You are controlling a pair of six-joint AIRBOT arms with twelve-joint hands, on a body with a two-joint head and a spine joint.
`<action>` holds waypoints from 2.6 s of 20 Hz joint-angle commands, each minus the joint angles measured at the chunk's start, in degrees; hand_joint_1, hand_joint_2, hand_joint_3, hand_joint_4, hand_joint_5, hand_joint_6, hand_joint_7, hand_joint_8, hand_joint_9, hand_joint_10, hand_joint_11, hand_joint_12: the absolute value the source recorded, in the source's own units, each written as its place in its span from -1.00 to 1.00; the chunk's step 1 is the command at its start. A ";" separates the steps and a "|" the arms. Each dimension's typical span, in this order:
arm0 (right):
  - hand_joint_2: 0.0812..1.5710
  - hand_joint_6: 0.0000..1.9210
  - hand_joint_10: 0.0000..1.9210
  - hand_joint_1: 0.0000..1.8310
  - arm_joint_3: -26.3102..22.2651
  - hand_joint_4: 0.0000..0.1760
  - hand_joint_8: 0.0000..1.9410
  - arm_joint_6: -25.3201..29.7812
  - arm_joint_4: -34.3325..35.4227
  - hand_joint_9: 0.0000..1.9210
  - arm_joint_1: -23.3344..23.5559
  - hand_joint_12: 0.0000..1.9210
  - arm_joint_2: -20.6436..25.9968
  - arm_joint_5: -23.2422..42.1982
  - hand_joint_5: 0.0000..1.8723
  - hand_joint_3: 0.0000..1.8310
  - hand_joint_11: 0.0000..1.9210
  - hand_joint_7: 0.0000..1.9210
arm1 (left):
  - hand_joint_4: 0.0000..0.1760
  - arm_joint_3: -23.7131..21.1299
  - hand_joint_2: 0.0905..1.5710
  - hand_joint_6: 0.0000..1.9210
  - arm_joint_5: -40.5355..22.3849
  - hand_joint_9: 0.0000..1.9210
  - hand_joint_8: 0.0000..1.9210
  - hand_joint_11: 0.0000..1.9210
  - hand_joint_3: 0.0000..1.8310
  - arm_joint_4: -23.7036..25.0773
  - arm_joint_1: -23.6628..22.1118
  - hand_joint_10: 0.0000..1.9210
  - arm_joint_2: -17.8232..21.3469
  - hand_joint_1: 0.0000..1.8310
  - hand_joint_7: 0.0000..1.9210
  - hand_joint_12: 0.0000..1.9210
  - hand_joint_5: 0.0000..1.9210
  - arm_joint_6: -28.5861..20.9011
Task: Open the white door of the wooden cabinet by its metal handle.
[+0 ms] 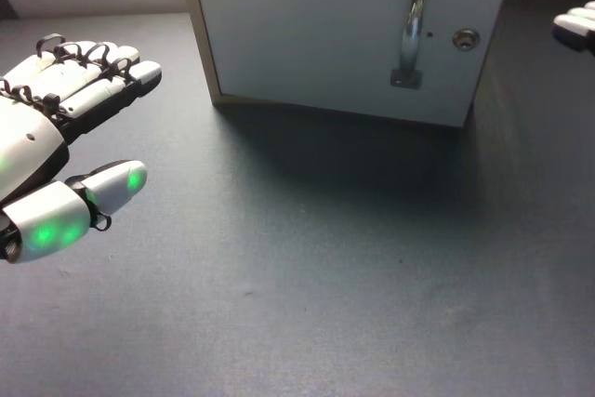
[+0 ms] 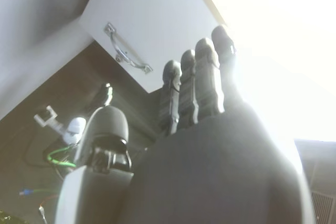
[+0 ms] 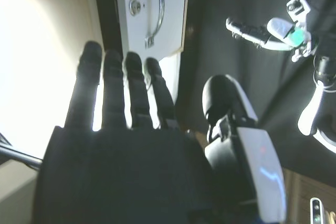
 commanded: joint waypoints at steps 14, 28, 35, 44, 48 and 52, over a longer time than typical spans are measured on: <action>0.71 -1.00 -1.00 -1.00 8.49 -1.00 -1.00 0.04 0.65 -1.00 9.72 -1.00 -5.17 -6.04 -1.00 -1.00 -1.00 -1.00 | -1.00 0.81 0.94 -0.99 -6.88 -0.88 -0.99 -0.96 -1.00 -0.08 -0.65 -0.99 -0.56 -1.00 -0.89 -0.71 -0.84 -0.40; 0.73 -1.00 -1.00 -1.00 11.77 -1.00 -1.00 -0.95 -2.68 -1.00 16.07 -1.00 -7.89 -12.57 -1.00 -1.00 -1.00 -1.00 | -1.00 1.06 0.96 -1.00 -6.26 -0.88 -1.00 -0.96 -1.00 0.71 -0.99 -1.00 -0.85 -1.00 -0.88 -0.68 -0.84 -0.90; 0.73 -1.00 -1.00 -1.00 10.03 -1.00 -1.00 -0.94 -4.46 -1.00 16.36 -1.00 -7.95 -10.92 -1.00 -1.00 -1.00 -1.00 | -1.00 1.24 0.94 -1.00 -6.63 -0.88 -1.00 -0.97 -1.00 0.60 -0.57 -1.00 -0.97 -1.00 -0.89 -0.67 -0.83 -1.89; 0.93 -1.00 -1.00 -1.00 5.80 -1.00 -1.00 -0.94 -6.67 -1.00 16.26 -1.00 -5.56 -7.58 -1.00 -0.98 -1.00 -1.00 | -1.00 1.12 0.94 -0.99 -7.27 -0.89 -0.99 -0.98 -1.00 0.29 -0.06 -0.99 -0.95 -1.00 -0.89 -0.70 -0.83 -2.44; 0.91 -1.00 -1.00 -0.97 3.72 -1.00 -1.00 -0.94 -8.10 -1.00 15.94 -1.00 -4.68 -5.63 -1.00 -1.00 -1.00 -1.00 | -1.00 1.02 0.92 -1.00 -7.48 -0.90 -1.00 -0.99 -1.00 0.24 0.03 -1.00 -0.92 -1.00 -0.90 -0.71 -0.84 -2.45; 0.81 -1.00 -1.00 -1.00 2.05 -1.00 -1.00 -0.42 -10.33 -1.00 15.91 -1.00 -4.48 -3.81 -1.00 -1.00 -1.00 -1.00 | -1.00 0.95 0.93 -1.00 -7.76 -0.89 -1.00 -0.97 -1.00 0.03 0.20 -1.00 -0.88 -1.00 -0.89 -0.70 -0.84 -2.52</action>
